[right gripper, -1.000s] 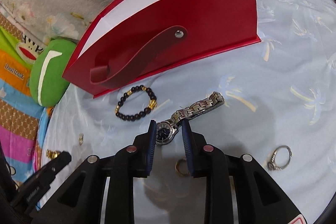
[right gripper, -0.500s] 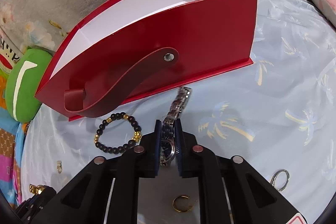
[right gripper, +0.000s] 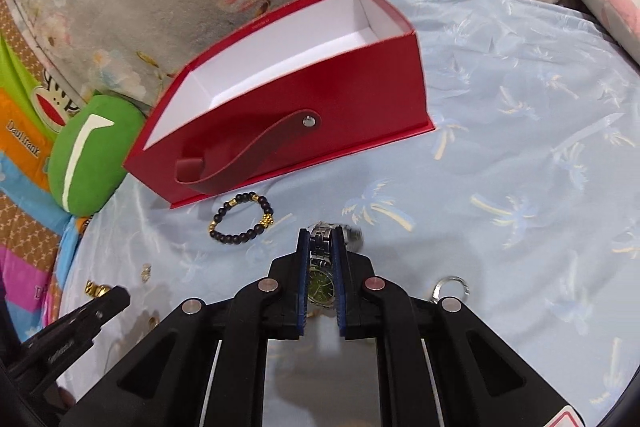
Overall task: Organize jewelry
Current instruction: 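Carry both watches over the red box with both tools, then open both tools to drop the watches into the red box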
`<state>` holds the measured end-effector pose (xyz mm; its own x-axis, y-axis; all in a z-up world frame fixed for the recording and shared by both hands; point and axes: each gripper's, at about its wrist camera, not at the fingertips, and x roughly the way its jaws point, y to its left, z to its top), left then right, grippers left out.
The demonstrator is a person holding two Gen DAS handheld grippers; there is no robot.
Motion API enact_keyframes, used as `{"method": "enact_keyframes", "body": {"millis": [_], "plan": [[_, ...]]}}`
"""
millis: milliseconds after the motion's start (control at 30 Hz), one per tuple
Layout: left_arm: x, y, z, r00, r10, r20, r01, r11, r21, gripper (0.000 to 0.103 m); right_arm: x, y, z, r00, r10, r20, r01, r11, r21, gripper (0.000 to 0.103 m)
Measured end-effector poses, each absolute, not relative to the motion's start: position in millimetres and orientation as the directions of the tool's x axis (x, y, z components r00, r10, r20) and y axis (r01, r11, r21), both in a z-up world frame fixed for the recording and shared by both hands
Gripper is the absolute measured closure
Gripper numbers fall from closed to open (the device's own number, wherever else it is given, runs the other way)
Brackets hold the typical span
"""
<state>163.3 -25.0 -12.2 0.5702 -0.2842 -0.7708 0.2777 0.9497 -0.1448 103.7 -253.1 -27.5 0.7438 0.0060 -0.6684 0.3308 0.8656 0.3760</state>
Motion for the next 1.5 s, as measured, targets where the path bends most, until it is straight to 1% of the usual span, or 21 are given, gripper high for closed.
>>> {"method": "enact_keyframes", "body": {"millis": [233,400,567,767,867,967,1133,1333,1500], "plan": [[157.4,-31.8,18.7,0.607,-0.311,-0.731,0.319,0.938,-0.135,0.086,74.6,-254.4,20.2,0.8,-0.003,-0.6,0.273,0.892,0.359,0.093],[161.7,-38.8,49.4,0.651,-0.32,-0.688,0.344,0.933,-0.109,0.086,74.8,-258.4,55.9,0.837,-0.004,-0.547,0.228,0.912,0.342,0.093],[181.1,-52.8,82.4,0.702,-0.322,-0.635,0.36,0.93,-0.074,0.086,94.6,-266.2,86.2,0.863,0.003,-0.505,0.181,0.932,0.315,0.093],[218.4,-75.8,114.4,0.754,-0.309,-0.58,0.359,0.933,-0.03,0.086,144.2,-278.6,113.8,0.881,-0.025,-0.472,0.16,0.955,0.249,0.093],[245.5,-89.2,123.4,0.76,-0.312,-0.57,0.361,0.932,-0.03,0.086,176.8,-285.9,116.4,0.877,-0.02,-0.48,0.152,0.959,0.238,0.093],[274.1,-107.1,127.4,0.774,-0.293,-0.561,0.355,0.935,0.002,0.086,210.4,-293.1,113.6,0.867,-0.031,-0.497,0.16,0.963,0.218,0.093],[314.9,-126.0,121.6,0.782,-0.266,-0.564,0.335,0.942,0.02,0.086,261.4,-307.3,103.6,0.848,-0.034,-0.529,0.179,0.958,0.225,0.093],[364.0,-140.8,98.4,0.749,-0.232,-0.62,0.314,0.949,0.024,0.085,301.5,-311.9,89.2,0.822,-0.052,-0.567,0.196,0.961,0.195,0.093],[385.2,-148.4,82.9,0.744,-0.2,-0.637,0.295,0.954,0.045,0.085,323.1,-312.5,77.4,0.803,-0.057,-0.593,0.199,0.964,0.177,0.093]]}}
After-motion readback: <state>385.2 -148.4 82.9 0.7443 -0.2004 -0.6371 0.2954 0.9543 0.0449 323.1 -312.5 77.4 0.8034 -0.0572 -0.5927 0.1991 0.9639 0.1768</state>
